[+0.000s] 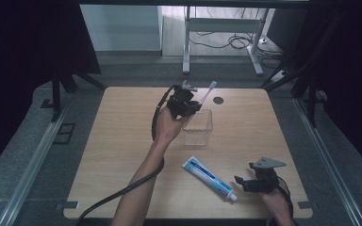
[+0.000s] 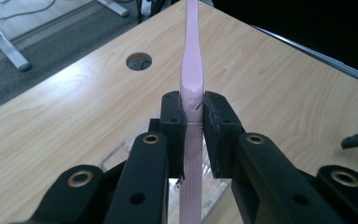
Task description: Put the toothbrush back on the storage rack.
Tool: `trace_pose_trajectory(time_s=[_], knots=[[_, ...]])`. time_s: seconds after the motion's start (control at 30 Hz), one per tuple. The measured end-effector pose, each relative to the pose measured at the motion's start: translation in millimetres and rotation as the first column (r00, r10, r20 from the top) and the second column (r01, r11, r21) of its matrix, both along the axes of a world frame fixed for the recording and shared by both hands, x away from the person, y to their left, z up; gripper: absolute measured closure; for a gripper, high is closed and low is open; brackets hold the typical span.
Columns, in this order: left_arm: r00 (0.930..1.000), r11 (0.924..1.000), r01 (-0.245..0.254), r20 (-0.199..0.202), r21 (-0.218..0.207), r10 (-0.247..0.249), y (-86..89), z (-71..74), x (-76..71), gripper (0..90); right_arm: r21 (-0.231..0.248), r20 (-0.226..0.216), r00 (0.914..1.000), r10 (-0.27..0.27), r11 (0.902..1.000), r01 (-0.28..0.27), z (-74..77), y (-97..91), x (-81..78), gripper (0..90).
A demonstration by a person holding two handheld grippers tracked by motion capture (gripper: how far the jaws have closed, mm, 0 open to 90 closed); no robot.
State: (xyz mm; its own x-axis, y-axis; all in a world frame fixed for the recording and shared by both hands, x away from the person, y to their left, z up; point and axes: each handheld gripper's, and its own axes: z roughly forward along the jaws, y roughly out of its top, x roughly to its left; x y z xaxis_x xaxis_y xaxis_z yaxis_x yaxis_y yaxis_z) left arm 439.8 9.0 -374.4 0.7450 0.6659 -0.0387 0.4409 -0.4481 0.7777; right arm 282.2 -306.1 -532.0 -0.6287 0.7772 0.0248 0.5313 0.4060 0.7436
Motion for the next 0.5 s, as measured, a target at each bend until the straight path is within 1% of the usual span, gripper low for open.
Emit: trace_pose_trajectory(time_s=[0.13,0.23,0.3,0.37,0.5], knots=[[0.9999,0.9999,-0.009,0.01,0.011,0.009,-3.3,-8.5,5.0,78.9,0.001,0.0,1.0,0.001,1.0,-0.001,-0.1,0.1,0.0,14.9],[0.9998,0.9998,-0.019,0.01,0.001,0.019,-4.7,-16.2,8.1,78.9,0.0,0.001,1.0,0.002,1.0,-0.002,-0.1,0.2,0.1,14.8],[0.9995,0.9997,-0.023,0.022,0.001,0.023,-6.5,-21.3,9.9,78.9,0.0,0.0,1.0,0.003,1.0,-0.003,-0.2,0.4,0.1,14.8],[0.9996,0.9998,-0.02,0.019,-0.001,0.02,-8.0,-24.8,11.5,78.9,0.0,-0.001,1.0,0.004,1.0,-0.004,-0.2,0.6,0.0,14.9],[0.9995,0.9998,-0.018,0.026,0.011,0.017,-12.9,-33.0,12.8,78.9,0.0,-0.003,1.0,0.005,1.0,-0.005,-0.4,0.8,0.0,14.9]])
